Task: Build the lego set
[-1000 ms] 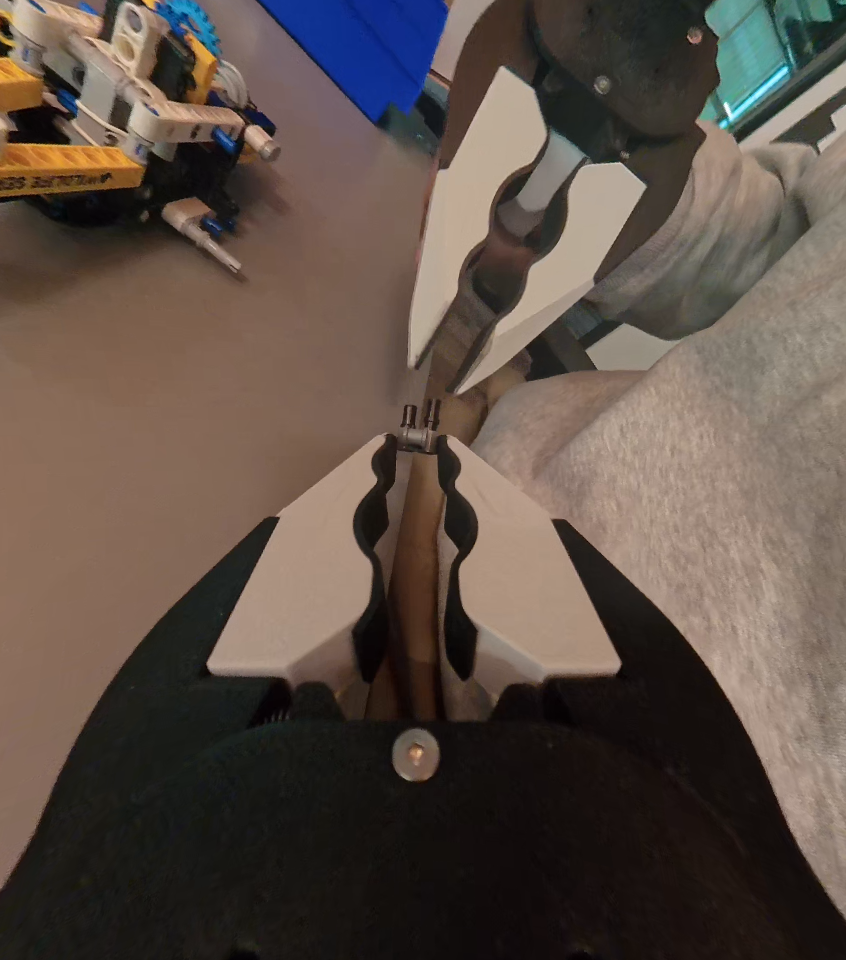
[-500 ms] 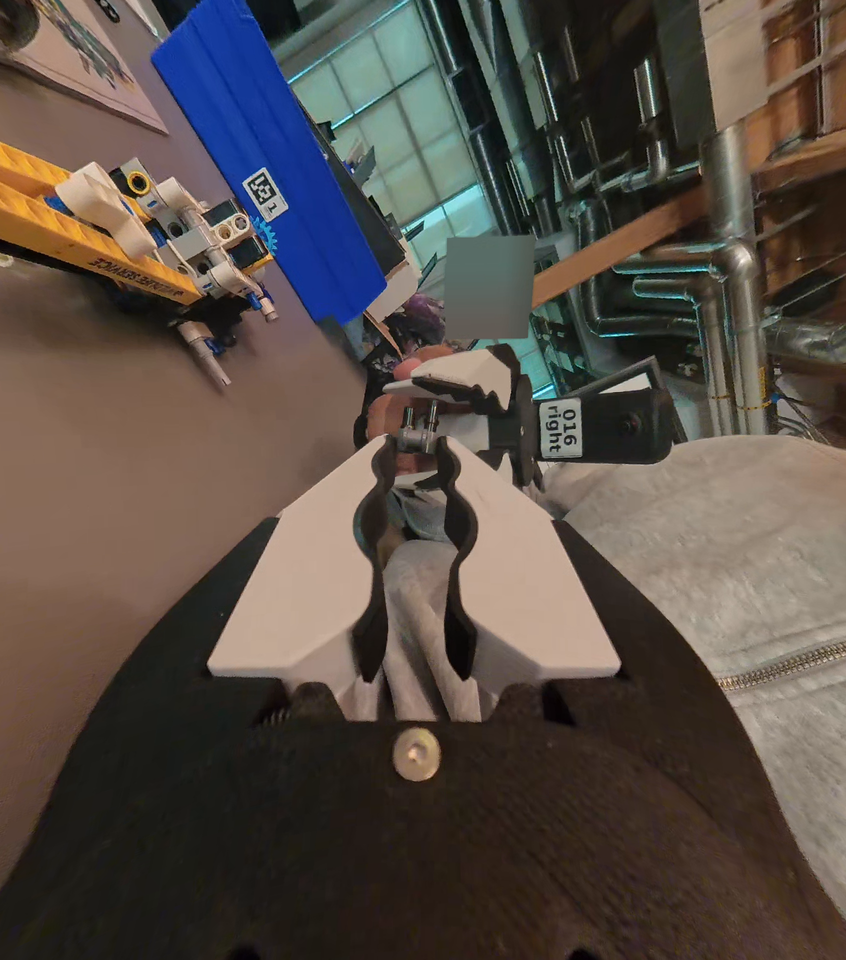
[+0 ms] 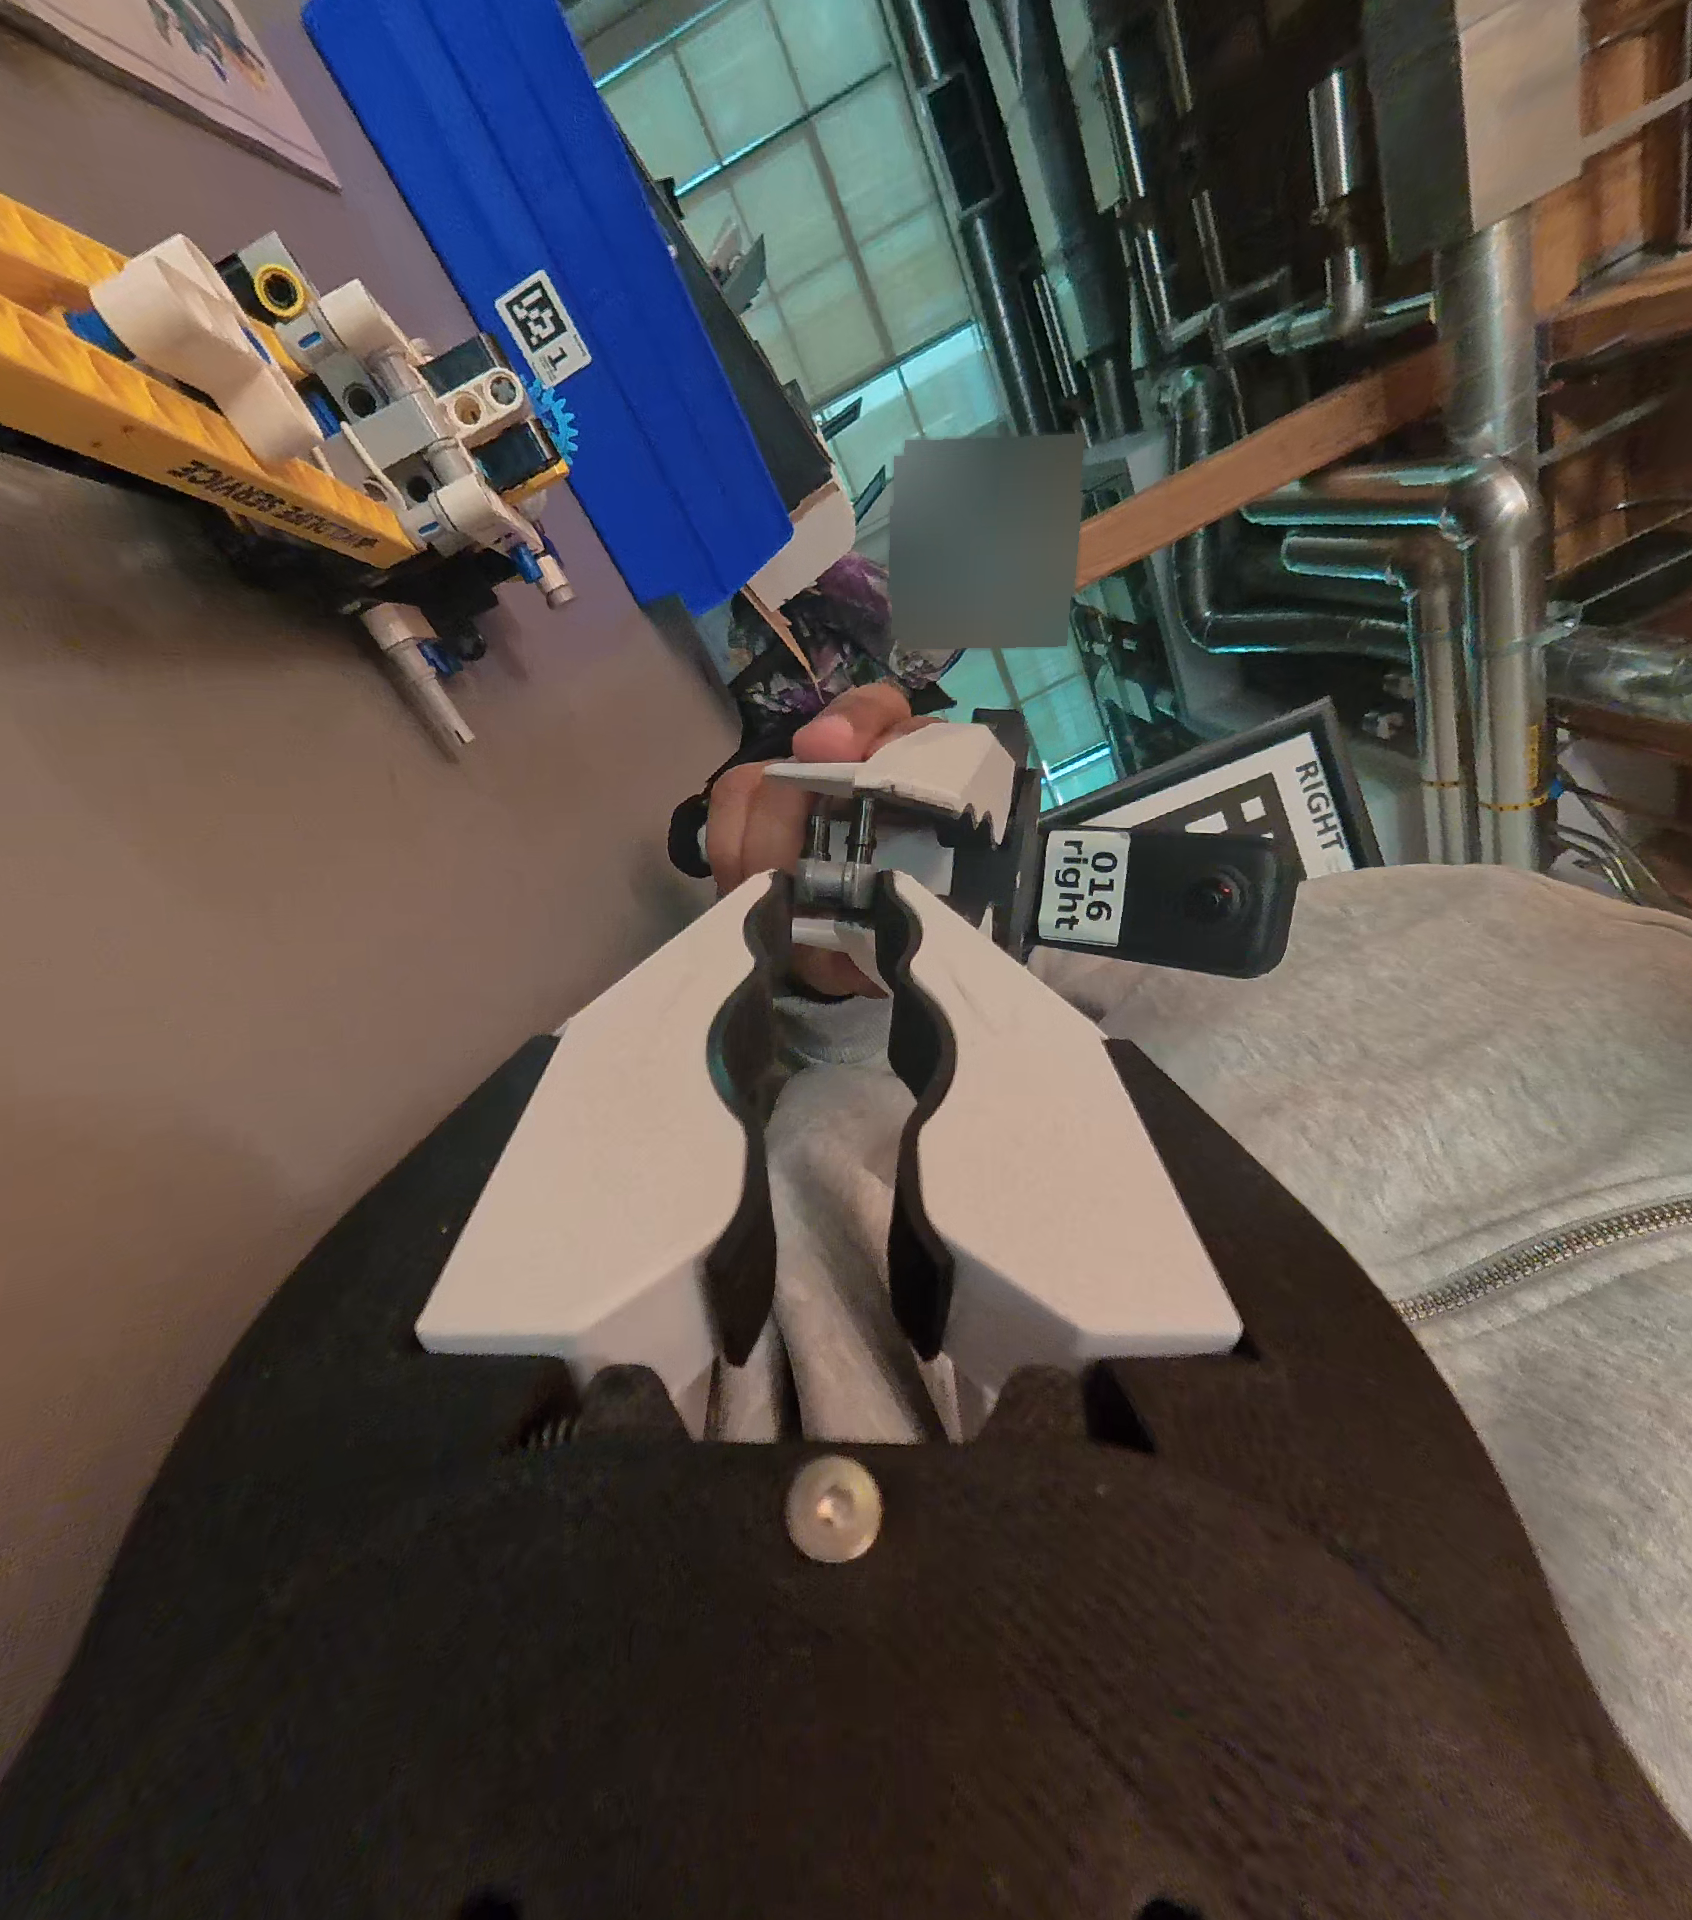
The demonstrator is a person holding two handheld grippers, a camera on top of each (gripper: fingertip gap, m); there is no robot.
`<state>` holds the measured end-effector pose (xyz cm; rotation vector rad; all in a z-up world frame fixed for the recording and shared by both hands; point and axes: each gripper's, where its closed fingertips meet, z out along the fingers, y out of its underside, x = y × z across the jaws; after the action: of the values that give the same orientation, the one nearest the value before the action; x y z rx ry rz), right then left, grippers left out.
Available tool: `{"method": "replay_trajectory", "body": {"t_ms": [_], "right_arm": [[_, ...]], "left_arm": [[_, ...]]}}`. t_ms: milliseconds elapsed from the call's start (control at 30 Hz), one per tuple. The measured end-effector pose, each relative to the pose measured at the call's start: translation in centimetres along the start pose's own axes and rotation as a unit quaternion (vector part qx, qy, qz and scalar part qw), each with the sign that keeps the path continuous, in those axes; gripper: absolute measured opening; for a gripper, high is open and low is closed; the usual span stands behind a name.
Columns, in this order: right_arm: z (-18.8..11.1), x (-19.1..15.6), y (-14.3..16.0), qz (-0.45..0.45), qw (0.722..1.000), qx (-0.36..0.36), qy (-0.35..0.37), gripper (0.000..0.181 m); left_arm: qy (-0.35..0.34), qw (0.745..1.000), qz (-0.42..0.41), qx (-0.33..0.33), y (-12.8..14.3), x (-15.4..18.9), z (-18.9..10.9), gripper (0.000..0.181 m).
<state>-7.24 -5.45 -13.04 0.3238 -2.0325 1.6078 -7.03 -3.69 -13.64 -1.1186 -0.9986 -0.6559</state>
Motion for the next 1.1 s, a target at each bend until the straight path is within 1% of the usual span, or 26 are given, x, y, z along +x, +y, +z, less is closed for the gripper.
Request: {"method": "replay_trajectory", "body": {"t_ms": [133,233,300,467,633,733,800,933,1100], "right_arm": [[0.0,-0.3,0.3,0.001,1.0,0.0,-0.011,0.018],[0.1,-0.4,0.5,0.02,0.999,-0.004,-0.026,0.018],[0.2,-0.6,0.5,0.034,0.999,-0.007,-0.039,0.014],[0.4,-0.7,0.5,0.051,0.997,-0.011,-0.053,0.014],[0.3,-0.5,0.2,0.085,0.995,0.007,-0.06,0.014],[0.2,-0.3,-0.3,0.114,0.992,0.034,-0.052,0.014],[0.1,-0.1,-0.3,0.123,0.99,0.04,-0.051,0.014],[-0.2,0.8,-0.5,0.167,0.983,0.055,-0.047,0.014],[-0.6,1.3,-0.8,0.256,0.96,0.077,-0.079,0.014]], "left_arm": [[-0.008,1.0,-0.006,-0.008,0.2,-0.3,0.0,0.013],[-0.014,1.0,-0.002,-0.01,0.2,-0.5,-0.1,0.013],[-0.019,1.0,0.001,-0.01,0.2,-0.6,-0.1,0.012],[-0.019,1.0,0.002,-0.009,0.2,-0.6,-0.3,0.012],[-0.005,1.0,0.005,-0.005,0.1,-0.2,-0.3,0.014],[0.008,1.0,0.004,0.006,-0.3,0.1,-0.5,0.018],[0.011,1.0,0.007,0.011,-0.4,0.3,-0.6,0.02],[0.002,0.999,0.04,0.023,-0.9,0.5,-0.8,0.023],[-0.015,0.994,0.103,0.03,-1.2,1.1,-0.9,0.023]]}}
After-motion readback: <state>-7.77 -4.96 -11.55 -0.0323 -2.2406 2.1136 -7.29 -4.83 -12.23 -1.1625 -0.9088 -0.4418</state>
